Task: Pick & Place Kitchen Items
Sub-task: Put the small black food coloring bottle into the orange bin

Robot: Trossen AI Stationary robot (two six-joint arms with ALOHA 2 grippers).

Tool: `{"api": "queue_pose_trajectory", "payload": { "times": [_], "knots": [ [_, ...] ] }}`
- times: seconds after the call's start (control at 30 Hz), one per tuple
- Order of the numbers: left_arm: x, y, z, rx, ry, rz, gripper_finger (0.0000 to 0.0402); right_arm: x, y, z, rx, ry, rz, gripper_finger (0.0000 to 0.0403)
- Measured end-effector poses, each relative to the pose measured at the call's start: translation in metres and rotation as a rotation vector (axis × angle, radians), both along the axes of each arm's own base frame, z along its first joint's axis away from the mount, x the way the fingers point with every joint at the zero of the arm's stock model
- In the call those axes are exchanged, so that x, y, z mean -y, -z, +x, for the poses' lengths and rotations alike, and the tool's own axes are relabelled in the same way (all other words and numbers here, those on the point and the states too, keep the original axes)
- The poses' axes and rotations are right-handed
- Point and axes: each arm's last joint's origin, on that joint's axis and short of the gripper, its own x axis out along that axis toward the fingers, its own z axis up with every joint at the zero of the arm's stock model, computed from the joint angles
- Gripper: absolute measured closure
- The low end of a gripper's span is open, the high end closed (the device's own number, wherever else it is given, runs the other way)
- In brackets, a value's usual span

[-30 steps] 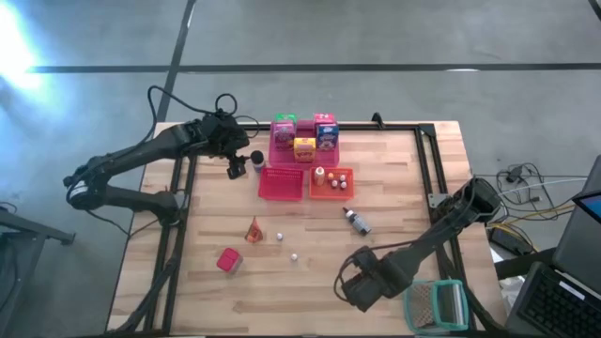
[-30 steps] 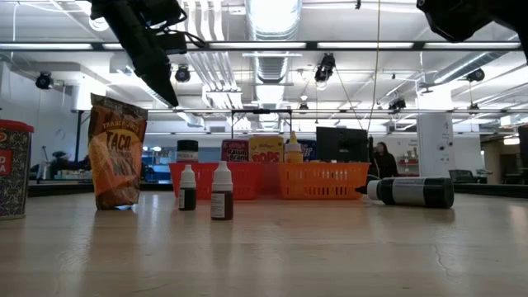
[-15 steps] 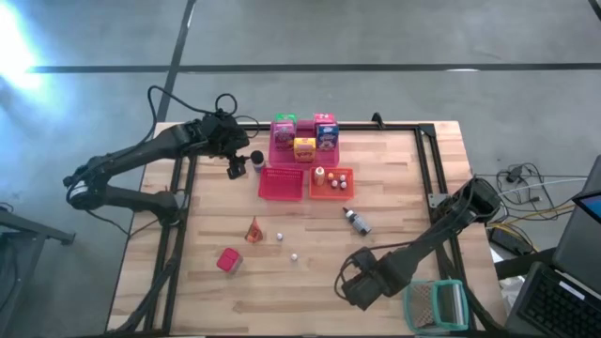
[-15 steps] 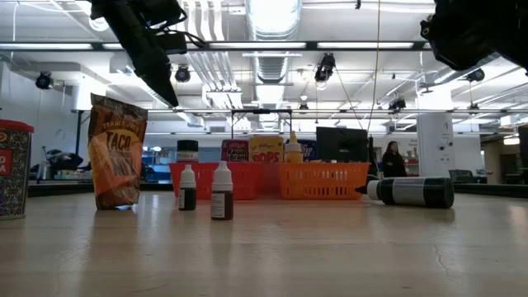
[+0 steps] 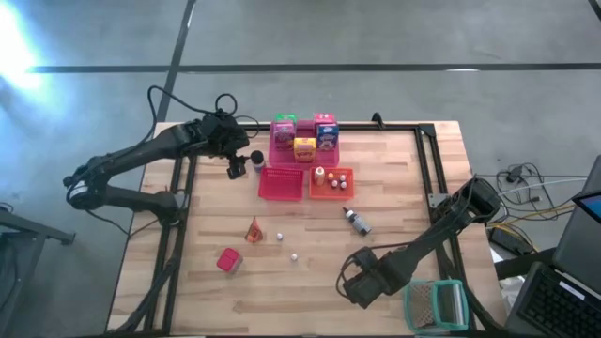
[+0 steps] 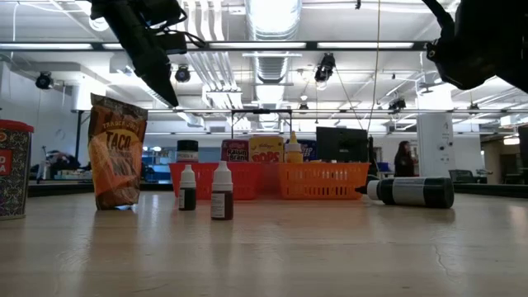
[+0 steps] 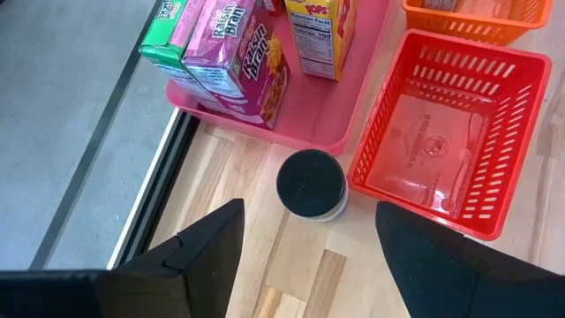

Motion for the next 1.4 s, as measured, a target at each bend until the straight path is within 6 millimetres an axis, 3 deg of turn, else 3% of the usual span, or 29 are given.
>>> {"api": "queue_pose_trajectory", "payload": {
  "times": [0.37,0.83,1.07,1.23,1.4],
  "knots": [
    [0.0,0.0,0.0,0.0,0.0,0.0,0.014,0.0,0.0,0.001,0.01,0.002,0.0,0.0246],
    [0.0,0.0,0.0,0.0,0.0,0.0,0.014,0.001,-0.001,0.003,0.033,0.003,-0.001,0.0343],
    [0.0,0.0,0.0,0.0,0.0,0.0,0.014,0.003,-0.002,0.004,0.028,-0.027,0.009,0.0345],
    [0.0,0.0,0.0,0.0,0.0,0.0,0.014,0.015,-0.011,0.013,0.051,-0.096,0.011,0.0346],
    [0.0,0.0,0.0,0.0,0.0,0.0,0.014,0.042,-0.03,0.029,0.114,-0.185,0.005,0.0348]
  ]
}}
